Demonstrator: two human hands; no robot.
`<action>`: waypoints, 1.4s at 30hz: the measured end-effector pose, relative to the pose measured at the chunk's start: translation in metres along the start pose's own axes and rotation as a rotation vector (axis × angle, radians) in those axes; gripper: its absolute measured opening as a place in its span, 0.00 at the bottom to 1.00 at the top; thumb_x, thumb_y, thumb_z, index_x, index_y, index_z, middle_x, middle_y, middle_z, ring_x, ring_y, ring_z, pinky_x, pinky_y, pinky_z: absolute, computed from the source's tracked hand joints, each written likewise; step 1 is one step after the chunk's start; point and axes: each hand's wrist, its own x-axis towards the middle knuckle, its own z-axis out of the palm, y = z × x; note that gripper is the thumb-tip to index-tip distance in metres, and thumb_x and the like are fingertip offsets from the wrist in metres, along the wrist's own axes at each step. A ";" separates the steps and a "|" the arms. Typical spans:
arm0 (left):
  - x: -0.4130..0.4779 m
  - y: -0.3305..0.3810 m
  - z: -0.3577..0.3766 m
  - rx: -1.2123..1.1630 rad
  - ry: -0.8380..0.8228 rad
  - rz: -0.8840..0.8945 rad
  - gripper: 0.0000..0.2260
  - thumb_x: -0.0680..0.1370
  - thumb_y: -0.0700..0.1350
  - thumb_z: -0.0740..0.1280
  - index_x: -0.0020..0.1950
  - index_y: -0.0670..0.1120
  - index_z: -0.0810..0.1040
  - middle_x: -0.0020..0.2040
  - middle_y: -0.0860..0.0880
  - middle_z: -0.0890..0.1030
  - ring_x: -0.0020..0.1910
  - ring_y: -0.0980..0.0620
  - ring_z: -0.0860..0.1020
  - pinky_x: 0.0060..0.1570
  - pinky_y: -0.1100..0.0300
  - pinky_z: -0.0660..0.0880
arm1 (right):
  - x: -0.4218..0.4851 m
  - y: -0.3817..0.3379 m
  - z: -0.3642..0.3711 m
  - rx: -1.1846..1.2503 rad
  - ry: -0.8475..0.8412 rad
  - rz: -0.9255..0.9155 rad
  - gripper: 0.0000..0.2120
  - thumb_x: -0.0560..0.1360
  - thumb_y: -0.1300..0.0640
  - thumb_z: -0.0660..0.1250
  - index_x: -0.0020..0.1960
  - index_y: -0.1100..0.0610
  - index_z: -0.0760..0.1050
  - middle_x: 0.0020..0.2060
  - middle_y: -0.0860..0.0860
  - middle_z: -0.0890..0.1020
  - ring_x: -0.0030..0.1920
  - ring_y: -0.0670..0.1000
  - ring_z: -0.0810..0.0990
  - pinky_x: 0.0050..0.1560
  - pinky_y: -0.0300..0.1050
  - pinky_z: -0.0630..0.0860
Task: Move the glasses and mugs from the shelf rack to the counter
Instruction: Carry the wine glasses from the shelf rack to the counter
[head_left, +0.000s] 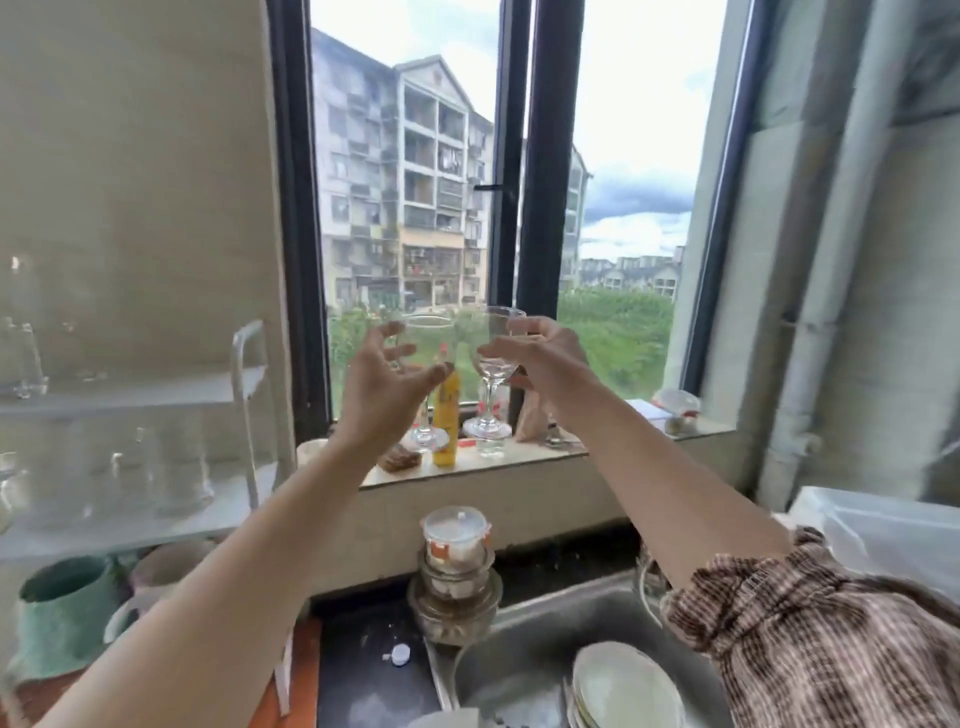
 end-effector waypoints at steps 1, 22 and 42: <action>-0.016 0.004 0.019 -0.010 -0.034 -0.012 0.34 0.68 0.46 0.76 0.69 0.43 0.65 0.62 0.40 0.77 0.48 0.51 0.79 0.47 0.56 0.78 | -0.014 0.006 -0.023 -0.002 0.022 0.015 0.24 0.62 0.59 0.78 0.56 0.57 0.75 0.47 0.53 0.82 0.50 0.51 0.82 0.42 0.44 0.78; -0.318 0.137 0.439 -0.271 -0.788 -0.113 0.30 0.67 0.44 0.76 0.66 0.50 0.68 0.55 0.46 0.77 0.39 0.57 0.79 0.40 0.59 0.76 | -0.342 0.083 -0.499 -0.203 0.721 0.340 0.27 0.63 0.63 0.76 0.59 0.60 0.72 0.53 0.56 0.79 0.54 0.54 0.79 0.59 0.55 0.76; -0.505 0.261 0.884 -0.296 -1.380 -0.002 0.32 0.67 0.43 0.73 0.69 0.50 0.66 0.52 0.50 0.75 0.49 0.51 0.75 0.47 0.59 0.71 | -0.469 0.157 -0.892 -0.348 1.177 0.586 0.28 0.61 0.65 0.76 0.58 0.57 0.71 0.48 0.51 0.76 0.48 0.50 0.78 0.53 0.50 0.78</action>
